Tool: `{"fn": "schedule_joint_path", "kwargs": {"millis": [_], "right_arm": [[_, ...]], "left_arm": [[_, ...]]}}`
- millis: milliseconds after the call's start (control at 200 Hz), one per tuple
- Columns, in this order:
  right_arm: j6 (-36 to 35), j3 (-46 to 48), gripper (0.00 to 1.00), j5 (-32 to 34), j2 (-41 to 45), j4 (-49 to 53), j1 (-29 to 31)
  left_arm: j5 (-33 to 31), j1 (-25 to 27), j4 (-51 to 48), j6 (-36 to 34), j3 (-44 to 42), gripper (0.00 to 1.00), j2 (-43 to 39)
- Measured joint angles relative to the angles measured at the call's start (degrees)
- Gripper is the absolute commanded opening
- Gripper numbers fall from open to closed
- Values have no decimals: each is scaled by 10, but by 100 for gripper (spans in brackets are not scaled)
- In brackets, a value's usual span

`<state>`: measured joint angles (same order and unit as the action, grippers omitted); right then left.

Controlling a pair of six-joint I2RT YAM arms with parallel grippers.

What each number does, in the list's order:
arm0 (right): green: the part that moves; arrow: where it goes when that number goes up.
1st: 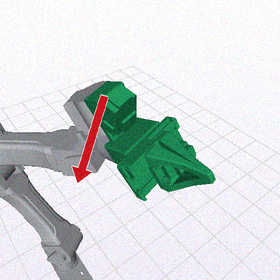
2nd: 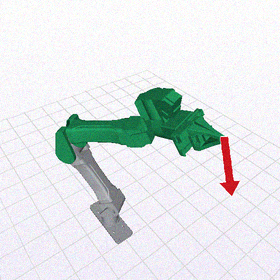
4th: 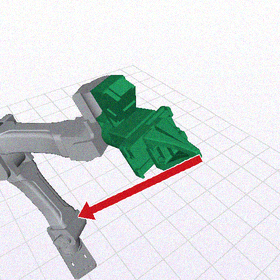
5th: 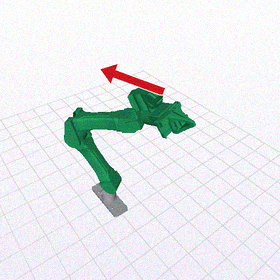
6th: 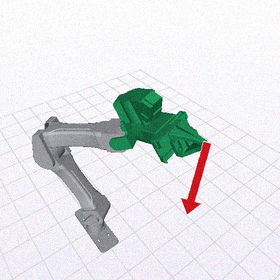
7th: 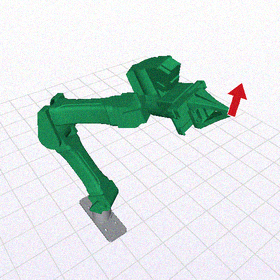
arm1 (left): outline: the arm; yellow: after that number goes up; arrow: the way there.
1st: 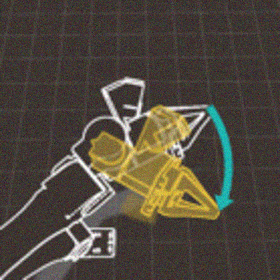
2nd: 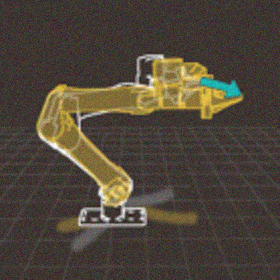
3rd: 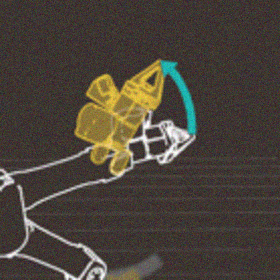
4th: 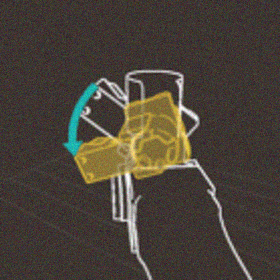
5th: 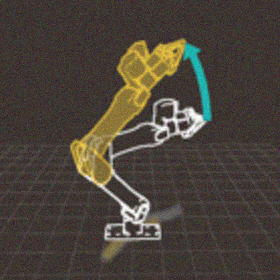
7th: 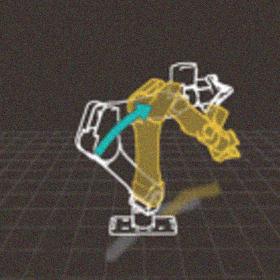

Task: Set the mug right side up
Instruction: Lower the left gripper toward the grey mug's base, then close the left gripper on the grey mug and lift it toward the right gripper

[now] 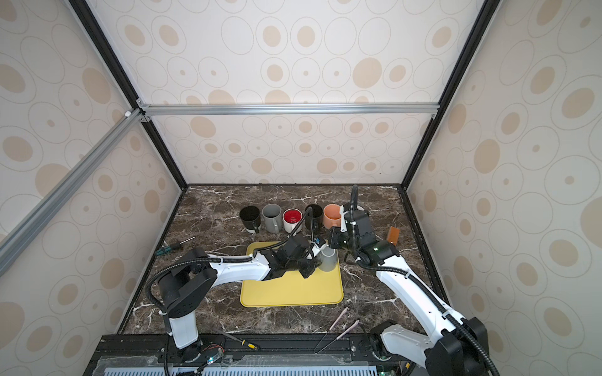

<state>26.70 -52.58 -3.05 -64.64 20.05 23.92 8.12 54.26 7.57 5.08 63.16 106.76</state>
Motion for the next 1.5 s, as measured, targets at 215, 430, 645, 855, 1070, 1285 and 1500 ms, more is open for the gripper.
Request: {"fn": "schedule_joint_path", "kwargs": {"millis": [215,430,645,855,1070,1285,1500], "right_arm": [[1,0,37,0,0,-3,0],[1,4,37,0,0,-5,0],[1,4,37,0,2,-5,0],[1,4,37,0,3,-5,0],[1,5,36,-2,7,-7,0],[4,6,37,-4,20,-8,0],[18,19,37,-26,41,-21,0]], "left_arm": [[-12,0,-13,0,0,28,0],[-20,0,-25,-3,2,21,3],[-20,0,-30,-8,10,10,10],[-21,0,-33,-8,10,0,10],[-23,0,-36,-5,0,0,-4],[-27,0,-48,13,-62,0,-89],[-42,-9,-42,43,-89,0,-191]]}}
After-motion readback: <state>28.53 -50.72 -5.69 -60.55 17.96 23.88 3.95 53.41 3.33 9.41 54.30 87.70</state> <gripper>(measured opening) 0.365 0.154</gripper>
